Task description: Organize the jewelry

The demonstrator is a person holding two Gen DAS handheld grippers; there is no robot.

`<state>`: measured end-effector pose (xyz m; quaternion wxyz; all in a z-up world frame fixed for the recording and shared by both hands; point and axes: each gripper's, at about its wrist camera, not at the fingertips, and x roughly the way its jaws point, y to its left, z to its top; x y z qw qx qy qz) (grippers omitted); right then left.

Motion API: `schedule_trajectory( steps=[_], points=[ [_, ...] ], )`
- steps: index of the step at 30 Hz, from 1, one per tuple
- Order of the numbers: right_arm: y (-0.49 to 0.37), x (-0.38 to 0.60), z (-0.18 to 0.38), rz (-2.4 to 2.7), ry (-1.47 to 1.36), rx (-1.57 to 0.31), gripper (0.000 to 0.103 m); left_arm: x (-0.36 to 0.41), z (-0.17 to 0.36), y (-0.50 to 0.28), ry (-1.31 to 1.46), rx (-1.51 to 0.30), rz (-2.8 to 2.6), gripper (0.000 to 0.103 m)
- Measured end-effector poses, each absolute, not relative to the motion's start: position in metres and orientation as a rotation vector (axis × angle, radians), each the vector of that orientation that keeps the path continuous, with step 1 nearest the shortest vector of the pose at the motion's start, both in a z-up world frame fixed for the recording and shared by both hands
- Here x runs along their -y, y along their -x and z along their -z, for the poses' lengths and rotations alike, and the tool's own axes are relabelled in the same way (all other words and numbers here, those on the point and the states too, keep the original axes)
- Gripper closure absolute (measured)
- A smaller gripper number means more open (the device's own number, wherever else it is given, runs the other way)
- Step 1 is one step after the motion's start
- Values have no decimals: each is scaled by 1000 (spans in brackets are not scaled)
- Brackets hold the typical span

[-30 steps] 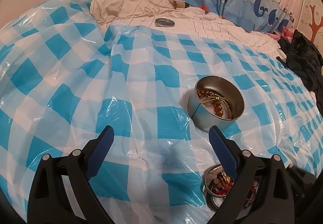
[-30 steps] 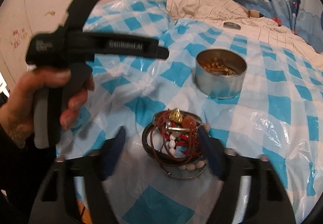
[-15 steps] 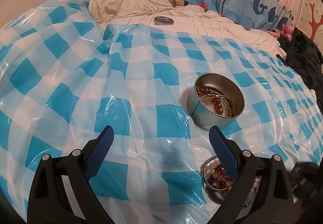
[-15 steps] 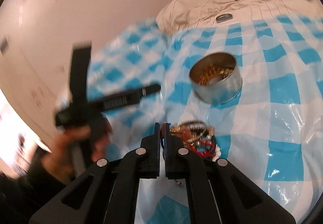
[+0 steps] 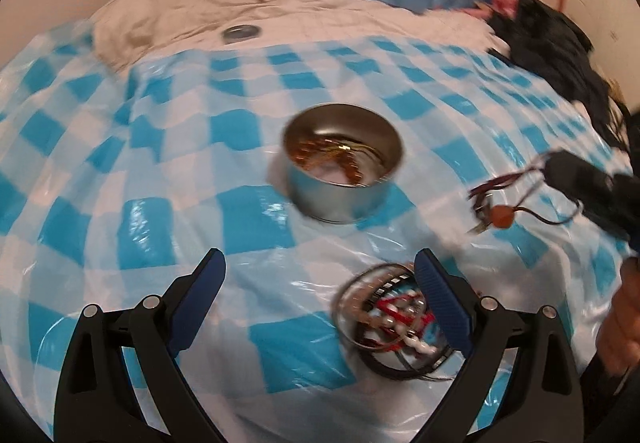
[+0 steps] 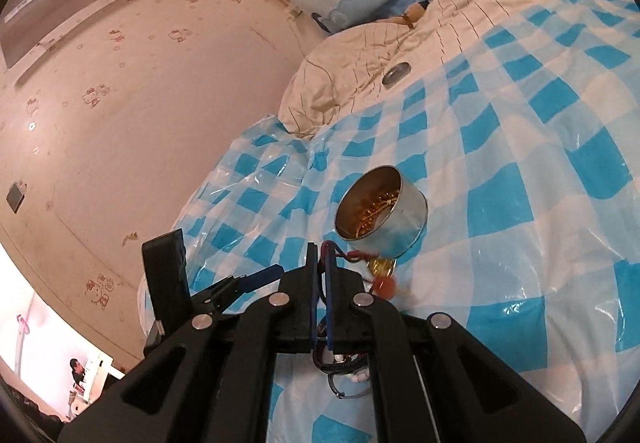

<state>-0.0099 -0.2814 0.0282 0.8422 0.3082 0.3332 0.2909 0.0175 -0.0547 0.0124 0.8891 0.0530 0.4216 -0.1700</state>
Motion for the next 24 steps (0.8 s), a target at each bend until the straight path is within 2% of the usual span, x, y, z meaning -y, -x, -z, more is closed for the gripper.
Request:
schedule_trajectory(
  steps=[6, 20, 21, 22, 23, 24],
  points=[
    [12, 276, -26, -626, -637, -719, 99, 75, -2, -12, -208, -890, 383, 11],
    [15, 272, -27, -635, -623, -724, 99, 83, 25, -18, -211, -993, 416, 11],
    [15, 272, -27, -635, -623, -725, 99, 83, 26, -18, -206, -996, 421, 14],
    [15, 272, -28, -635, -624, -726, 99, 82, 26, -19, -196, -999, 428, 24],
    [15, 272, -28, -635, -624, -728, 99, 80, 27, -20, -188, -1007, 429, 28],
    [16, 272, -28, -634, -623, -730, 99, 79, 27, -21, -167, -1018, 448, 38]
  ],
)
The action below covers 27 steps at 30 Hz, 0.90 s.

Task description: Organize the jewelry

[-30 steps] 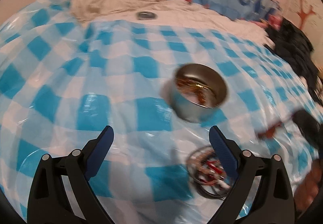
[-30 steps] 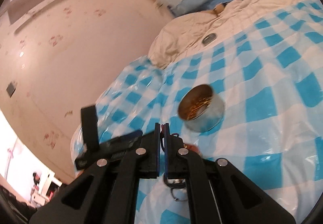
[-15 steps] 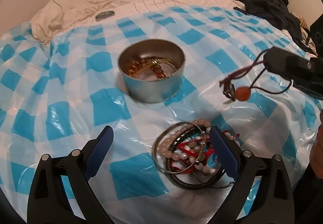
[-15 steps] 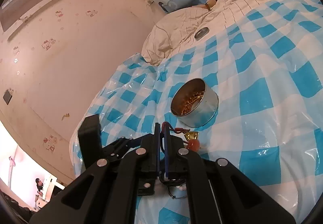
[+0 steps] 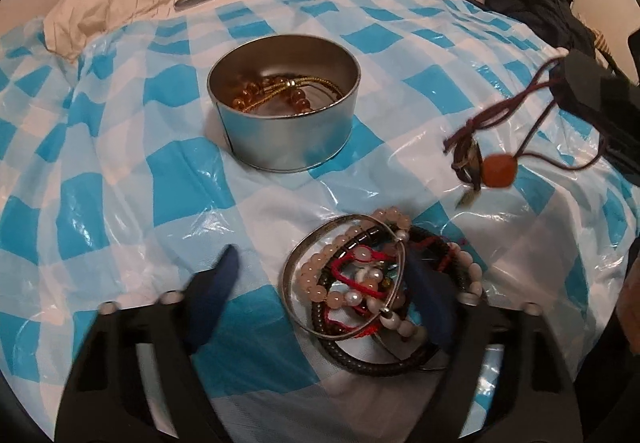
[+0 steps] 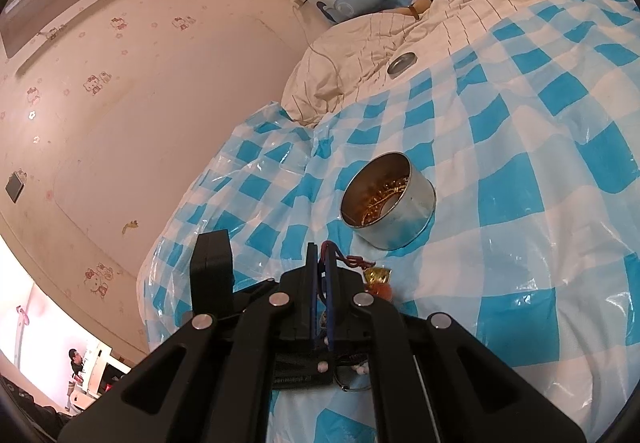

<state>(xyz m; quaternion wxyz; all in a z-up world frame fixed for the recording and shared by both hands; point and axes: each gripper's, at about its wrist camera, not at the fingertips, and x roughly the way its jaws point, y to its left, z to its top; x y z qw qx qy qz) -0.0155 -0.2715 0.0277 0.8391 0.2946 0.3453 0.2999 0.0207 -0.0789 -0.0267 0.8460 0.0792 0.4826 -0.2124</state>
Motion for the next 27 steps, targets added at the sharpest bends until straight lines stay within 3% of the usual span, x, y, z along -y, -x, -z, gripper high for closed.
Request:
schedule_trajectory(
  steps=[1, 2, 27],
  points=[
    [16, 271, -27, -634, -621, -732, 99, 77, 27, -23, -130, -1034, 474, 48],
    [15, 270, -27, -634, -620, -734, 99, 75, 26, -23, -106, -1043, 488, 49],
    [15, 268, -27, -636, -599, -733, 99, 58, -10, -28, -24, -949, 476, 49]
  ],
)
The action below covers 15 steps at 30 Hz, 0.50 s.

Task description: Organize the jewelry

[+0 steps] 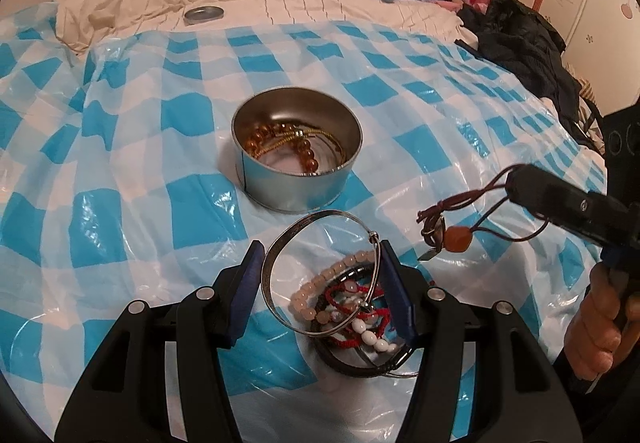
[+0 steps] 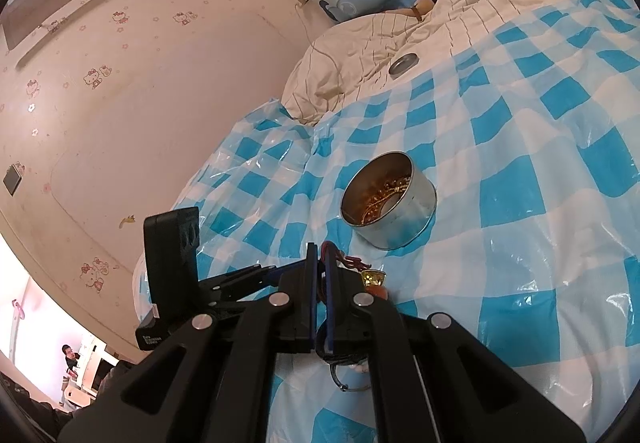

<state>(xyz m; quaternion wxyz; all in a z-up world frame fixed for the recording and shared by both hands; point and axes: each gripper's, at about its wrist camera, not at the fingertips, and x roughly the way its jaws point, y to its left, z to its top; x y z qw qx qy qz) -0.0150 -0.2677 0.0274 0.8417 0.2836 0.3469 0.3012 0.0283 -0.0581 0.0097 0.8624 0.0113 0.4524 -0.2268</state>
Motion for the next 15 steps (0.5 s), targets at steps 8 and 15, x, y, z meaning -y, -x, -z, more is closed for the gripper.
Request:
schedule_trajectory(
  steps=[8, 15],
  points=[
    [12, 272, -29, -623, -592, -729, 99, 61, -20, -42, 4, -922, 449, 49],
    [10, 275, -28, -616, -601, -722, 99, 68, -25, -69, 57, -885, 391, 49]
  ],
)
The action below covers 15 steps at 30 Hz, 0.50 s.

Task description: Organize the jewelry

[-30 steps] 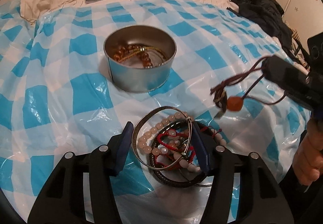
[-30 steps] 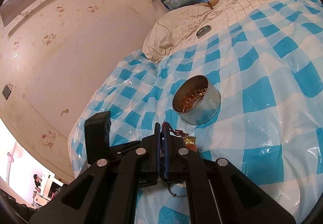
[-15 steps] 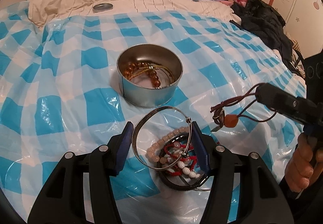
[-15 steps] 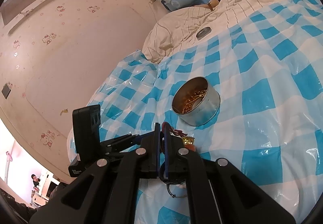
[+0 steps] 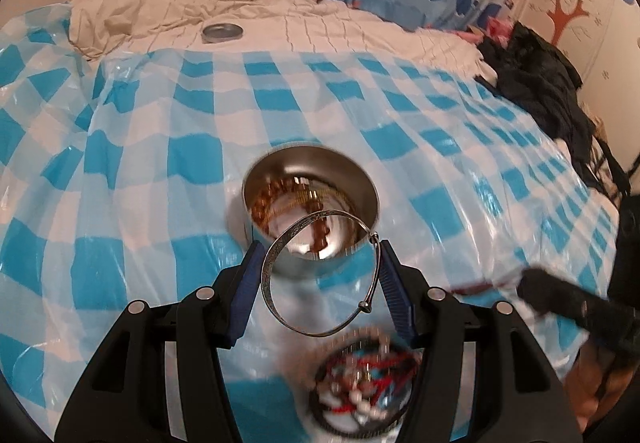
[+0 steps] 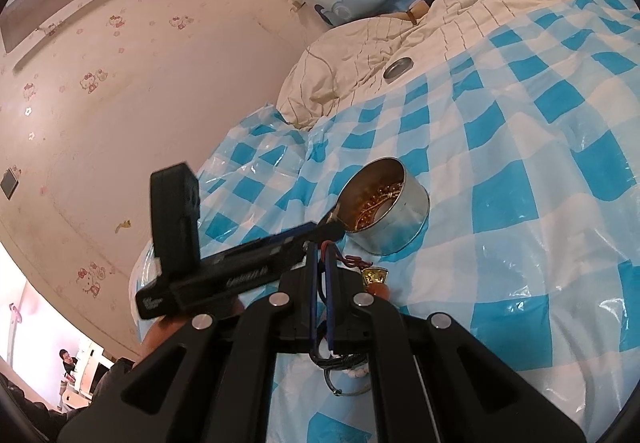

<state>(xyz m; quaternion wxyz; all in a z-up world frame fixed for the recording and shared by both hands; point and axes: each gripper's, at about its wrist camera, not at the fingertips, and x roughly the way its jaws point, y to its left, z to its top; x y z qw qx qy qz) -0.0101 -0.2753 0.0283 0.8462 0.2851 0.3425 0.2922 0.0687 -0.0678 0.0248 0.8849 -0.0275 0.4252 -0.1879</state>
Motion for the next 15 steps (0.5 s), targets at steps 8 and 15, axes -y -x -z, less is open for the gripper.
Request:
schedule_trajectory(
  steps=[8, 15],
  points=[
    [11, 277, -31, -616, -607, -710, 99, 86, -27, -105, 61, -838, 345, 49],
    [7, 278, -33, -603, -613, -697, 99, 80, -8, -120, 85, -912, 323, 48]
  ],
)
